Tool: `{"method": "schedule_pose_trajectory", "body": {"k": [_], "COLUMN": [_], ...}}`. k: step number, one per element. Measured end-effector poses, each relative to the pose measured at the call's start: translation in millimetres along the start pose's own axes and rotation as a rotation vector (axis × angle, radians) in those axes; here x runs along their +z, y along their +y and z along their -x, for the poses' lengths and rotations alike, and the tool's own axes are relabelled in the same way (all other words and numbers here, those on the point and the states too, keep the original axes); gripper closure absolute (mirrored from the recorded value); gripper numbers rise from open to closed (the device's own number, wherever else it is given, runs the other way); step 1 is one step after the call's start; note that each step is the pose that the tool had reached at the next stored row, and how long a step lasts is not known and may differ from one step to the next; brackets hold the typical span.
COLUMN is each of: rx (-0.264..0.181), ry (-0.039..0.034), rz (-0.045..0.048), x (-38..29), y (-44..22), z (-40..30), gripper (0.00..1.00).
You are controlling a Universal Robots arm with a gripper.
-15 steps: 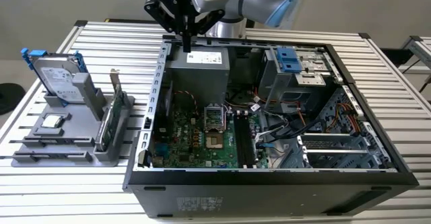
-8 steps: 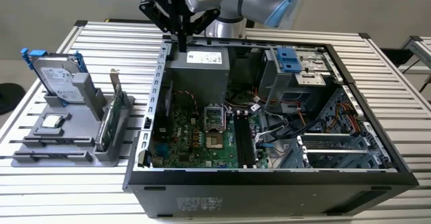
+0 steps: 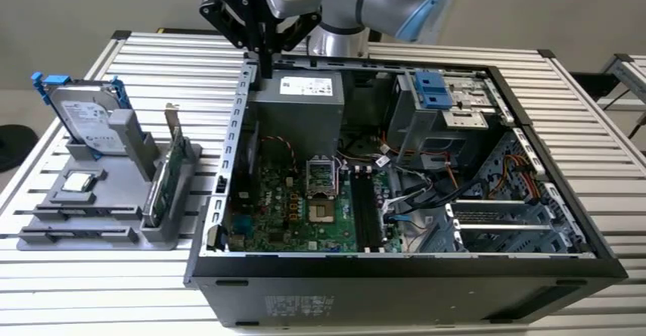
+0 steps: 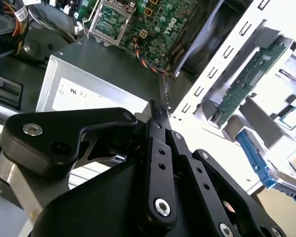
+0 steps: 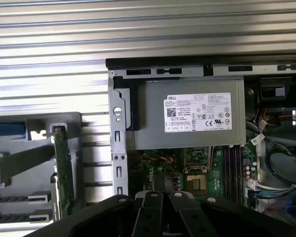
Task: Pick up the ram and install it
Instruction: 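Reach for the ram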
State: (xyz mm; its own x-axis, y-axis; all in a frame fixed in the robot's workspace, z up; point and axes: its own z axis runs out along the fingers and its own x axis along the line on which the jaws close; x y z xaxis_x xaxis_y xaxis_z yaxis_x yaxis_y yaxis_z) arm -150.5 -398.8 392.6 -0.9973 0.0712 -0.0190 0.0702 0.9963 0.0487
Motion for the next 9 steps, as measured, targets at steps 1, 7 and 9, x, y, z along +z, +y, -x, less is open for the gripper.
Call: {"method": "schedule_pose_trajectory", "body": {"k": [1, 7, 9], "rx": [0.0, 0.0, 0.0], "ry": [0.0, 0.0, 0.0], "rz": [0.0, 0.0, 0.0], "x": [0.0, -0.2, -0.2], "y": [-0.1, -0.5, -0.7], "z": [-1.0, -7.2, -9.4], "gripper": [1.0, 1.0, 1.0]}}
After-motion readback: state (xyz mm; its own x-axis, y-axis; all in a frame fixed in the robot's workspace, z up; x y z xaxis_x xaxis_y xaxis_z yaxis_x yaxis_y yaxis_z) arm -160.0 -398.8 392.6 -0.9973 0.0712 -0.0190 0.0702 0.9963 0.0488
